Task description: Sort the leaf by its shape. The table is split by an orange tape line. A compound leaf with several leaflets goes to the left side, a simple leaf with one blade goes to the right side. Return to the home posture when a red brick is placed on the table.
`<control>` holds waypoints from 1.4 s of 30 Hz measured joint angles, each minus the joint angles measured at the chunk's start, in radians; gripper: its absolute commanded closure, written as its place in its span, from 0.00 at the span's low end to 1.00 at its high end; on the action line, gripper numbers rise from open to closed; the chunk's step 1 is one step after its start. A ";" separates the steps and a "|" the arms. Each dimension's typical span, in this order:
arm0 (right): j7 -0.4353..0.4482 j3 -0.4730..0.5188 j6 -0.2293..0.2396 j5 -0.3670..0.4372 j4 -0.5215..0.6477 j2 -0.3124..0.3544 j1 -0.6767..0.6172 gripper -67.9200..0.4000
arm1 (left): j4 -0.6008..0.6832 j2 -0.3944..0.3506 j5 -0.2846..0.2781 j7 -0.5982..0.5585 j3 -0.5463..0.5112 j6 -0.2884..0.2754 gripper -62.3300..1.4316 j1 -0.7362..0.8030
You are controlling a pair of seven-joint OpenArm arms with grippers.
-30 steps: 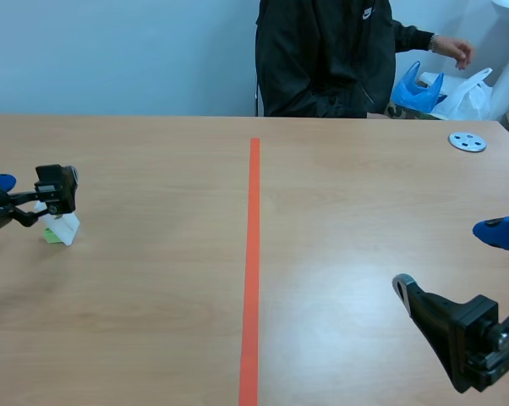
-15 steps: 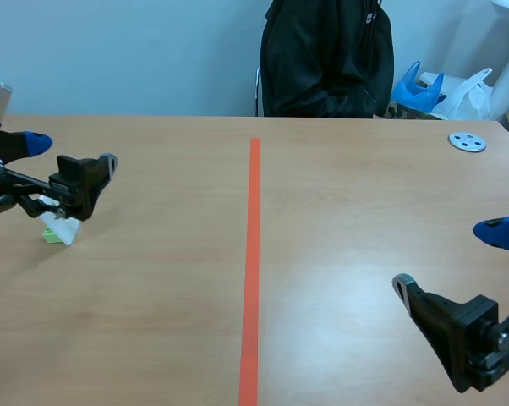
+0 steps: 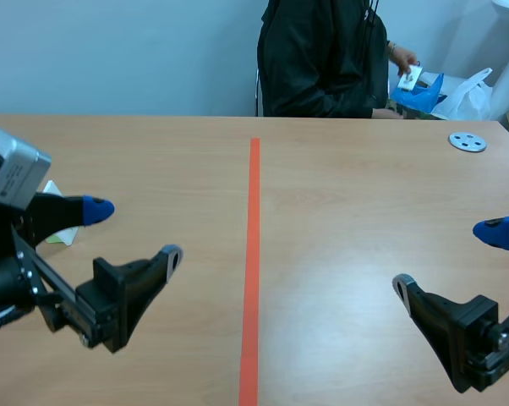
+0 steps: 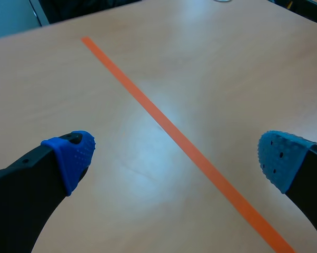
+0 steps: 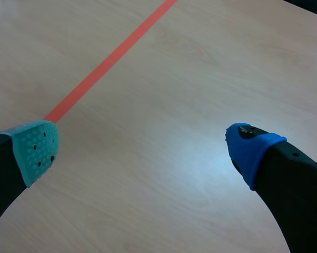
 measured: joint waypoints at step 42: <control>-0.001 0.000 0.000 0.000 0.000 0.000 0.000 0.00 | 0.022 0.099 0.071 -0.011 0.000 0.000 0.00 0.096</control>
